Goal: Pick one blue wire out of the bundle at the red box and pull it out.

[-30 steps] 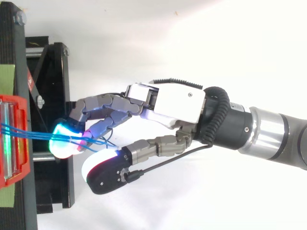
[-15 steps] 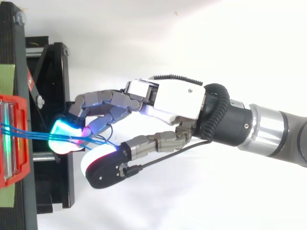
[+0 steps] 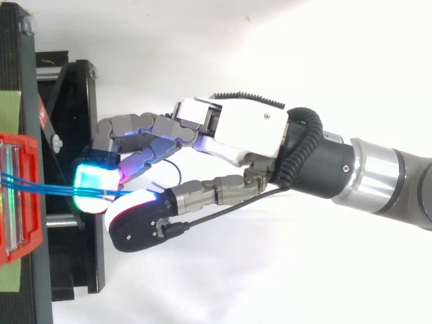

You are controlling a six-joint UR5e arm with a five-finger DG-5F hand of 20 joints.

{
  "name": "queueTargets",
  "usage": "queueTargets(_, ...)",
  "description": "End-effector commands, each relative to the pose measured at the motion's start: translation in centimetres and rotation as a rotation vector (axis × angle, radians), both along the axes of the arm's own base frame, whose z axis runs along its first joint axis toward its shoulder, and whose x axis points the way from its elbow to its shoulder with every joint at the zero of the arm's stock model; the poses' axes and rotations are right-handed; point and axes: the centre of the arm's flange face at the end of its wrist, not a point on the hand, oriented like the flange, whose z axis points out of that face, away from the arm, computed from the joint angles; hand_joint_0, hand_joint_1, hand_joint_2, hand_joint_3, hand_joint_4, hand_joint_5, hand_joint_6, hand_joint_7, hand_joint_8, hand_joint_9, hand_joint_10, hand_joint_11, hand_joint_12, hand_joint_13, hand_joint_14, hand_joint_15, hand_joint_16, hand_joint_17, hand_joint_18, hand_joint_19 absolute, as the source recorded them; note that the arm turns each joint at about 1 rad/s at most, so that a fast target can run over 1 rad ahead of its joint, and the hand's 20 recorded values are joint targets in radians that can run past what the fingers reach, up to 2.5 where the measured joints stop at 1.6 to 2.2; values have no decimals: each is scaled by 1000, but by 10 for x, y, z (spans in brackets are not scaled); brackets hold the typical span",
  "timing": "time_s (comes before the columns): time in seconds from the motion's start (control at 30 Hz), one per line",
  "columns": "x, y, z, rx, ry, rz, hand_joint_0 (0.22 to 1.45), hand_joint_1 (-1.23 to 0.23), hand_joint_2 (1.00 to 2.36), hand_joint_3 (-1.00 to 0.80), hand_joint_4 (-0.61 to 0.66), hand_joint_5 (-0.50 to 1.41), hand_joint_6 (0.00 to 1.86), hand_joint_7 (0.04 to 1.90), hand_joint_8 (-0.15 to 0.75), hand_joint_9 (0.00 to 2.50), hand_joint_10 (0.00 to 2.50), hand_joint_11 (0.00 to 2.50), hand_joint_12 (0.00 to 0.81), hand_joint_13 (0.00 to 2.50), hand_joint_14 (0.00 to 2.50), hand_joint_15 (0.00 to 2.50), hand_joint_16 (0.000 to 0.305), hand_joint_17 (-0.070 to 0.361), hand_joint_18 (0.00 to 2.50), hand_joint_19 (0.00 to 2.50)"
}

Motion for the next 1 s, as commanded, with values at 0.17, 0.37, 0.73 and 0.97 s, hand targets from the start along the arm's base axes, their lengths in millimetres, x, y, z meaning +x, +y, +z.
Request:
queueTargets(0.17, 0, 0, 0, 0, 0, -1, 594, -674, 1012, -341, 228, -106, 563, 1277, 269, 770, 9, 274, 358, 417, 8, 205, 54, 121, 312, 323)
queueTargets(0.37, 0, 0, 0, -1, -1, 1, 597, -680, 1014, -290, 214, -143, 731, 1068, 270, 778, 11, 307, 360, 425, 8, 208, 53, 120, 332, 314)
queueTargets(0.73, 0, -1, 0, 0, -2, -1, 600, -698, 1019, -155, 207, -179, 856, 1015, 277, 782, 15, 392, 367, 439, 8, 221, 54, 122, 360, 314)
queueTargets(0.97, 0, -3, 0, 0, -3, -2, 620, -784, 1017, -189, 232, -185, 870, 975, 285, 781, 14, 432, 369, 455, 9, 225, 55, 124, 400, 304)
